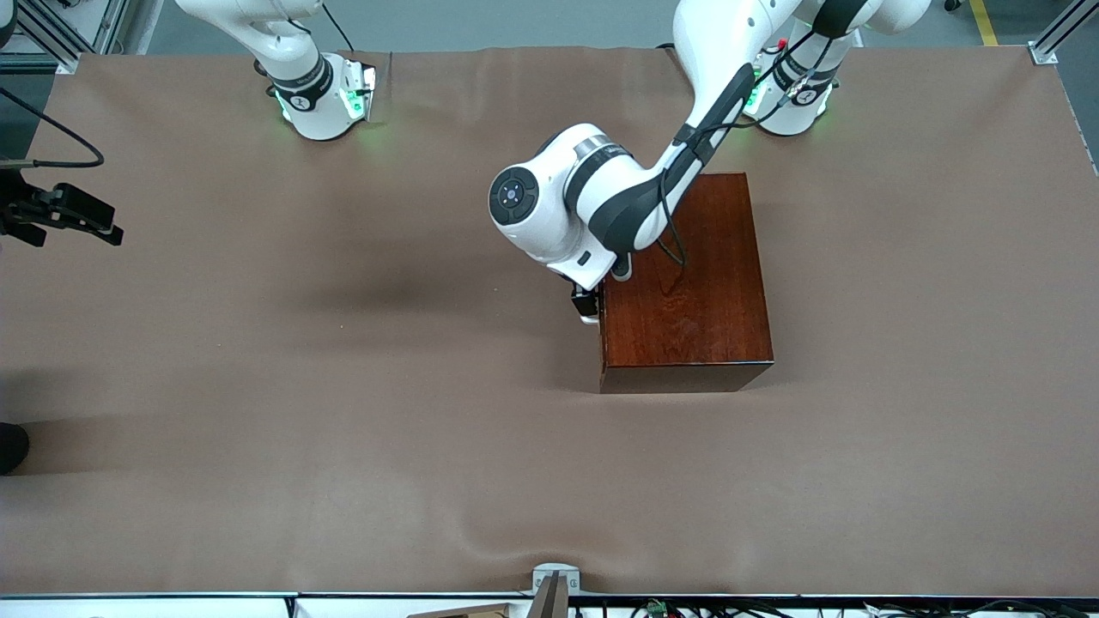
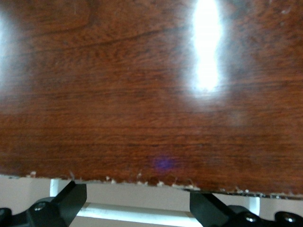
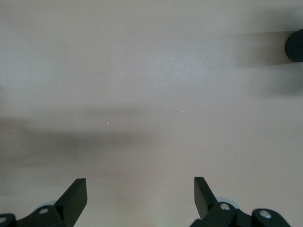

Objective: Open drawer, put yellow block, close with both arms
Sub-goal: 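Push the drawer into the box with the left gripper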

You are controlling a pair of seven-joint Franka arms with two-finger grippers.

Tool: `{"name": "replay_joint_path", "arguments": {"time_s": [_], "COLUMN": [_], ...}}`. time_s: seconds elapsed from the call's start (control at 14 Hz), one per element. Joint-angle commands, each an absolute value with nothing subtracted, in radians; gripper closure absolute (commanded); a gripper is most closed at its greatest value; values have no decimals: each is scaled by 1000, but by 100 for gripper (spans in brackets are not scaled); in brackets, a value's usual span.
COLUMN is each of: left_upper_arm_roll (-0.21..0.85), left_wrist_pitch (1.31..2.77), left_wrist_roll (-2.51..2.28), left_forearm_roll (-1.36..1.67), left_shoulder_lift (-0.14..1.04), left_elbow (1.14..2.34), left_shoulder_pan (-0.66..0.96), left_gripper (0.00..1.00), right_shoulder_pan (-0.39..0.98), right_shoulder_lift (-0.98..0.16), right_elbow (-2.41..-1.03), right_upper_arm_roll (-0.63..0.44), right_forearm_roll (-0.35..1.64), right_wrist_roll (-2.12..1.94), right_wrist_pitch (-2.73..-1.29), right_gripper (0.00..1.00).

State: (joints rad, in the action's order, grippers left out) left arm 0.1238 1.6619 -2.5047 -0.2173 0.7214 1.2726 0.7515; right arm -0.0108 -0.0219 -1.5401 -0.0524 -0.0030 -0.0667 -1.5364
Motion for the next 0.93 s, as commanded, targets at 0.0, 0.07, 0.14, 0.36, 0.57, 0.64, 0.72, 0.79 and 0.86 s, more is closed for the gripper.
{"name": "replay_joint_path", "arguments": {"time_s": [0.0,0.07,0.14,0.36,0.57,0.64,0.72,0.79,0.86], "left_upper_arm_roll": [89,89,89,87,92,97,94,100,101], "left_wrist_pitch": [1646,1646,1646,1646,1658,1664,1670,1681,1689], "left_wrist_roll": [-2505,-2503,-2503,-2503,-2497,-2496,-2496,-2499,-2499], "left_forearm_roll": [-316,-316,-316,-316,-313,-313,-313,-313,-313], "left_shoulder_lift": [715,715,716,713,718,716,713,712,712], "left_elbow": [1293,1293,1293,1292,1282,1282,1281,1278,1269], "left_shoulder_pan": [753,753,753,753,756,768,782,785,787], "left_gripper": [0,0,0,0,0,0,0,0,0], "right_shoulder_pan": [-21,-21,-20,-18,-20,-21,-20,-21,-21], "right_shoulder_lift": [-12,-12,-12,-12,-12,-12,-12,-12,-12], "right_elbow": [-1537,-1537,-1537,-1537,-1536,-1537,-1536,-1536,-1536], "right_upper_arm_roll": [-44,-44,-44,-44,-44,-44,-44,-44,-44], "right_forearm_roll": [-6,-6,-6,-6,-6,-6,-6,-6,-6], "right_wrist_roll": [-54,-54,-54,-52,-52,-54,-54,-54,-54], "right_wrist_pitch": [-1528,-1528,-1529,-1528,-1529,-1528,-1528,-1528,-1528], "right_gripper": [0,0,0,0,0,0,0,0,0]}}
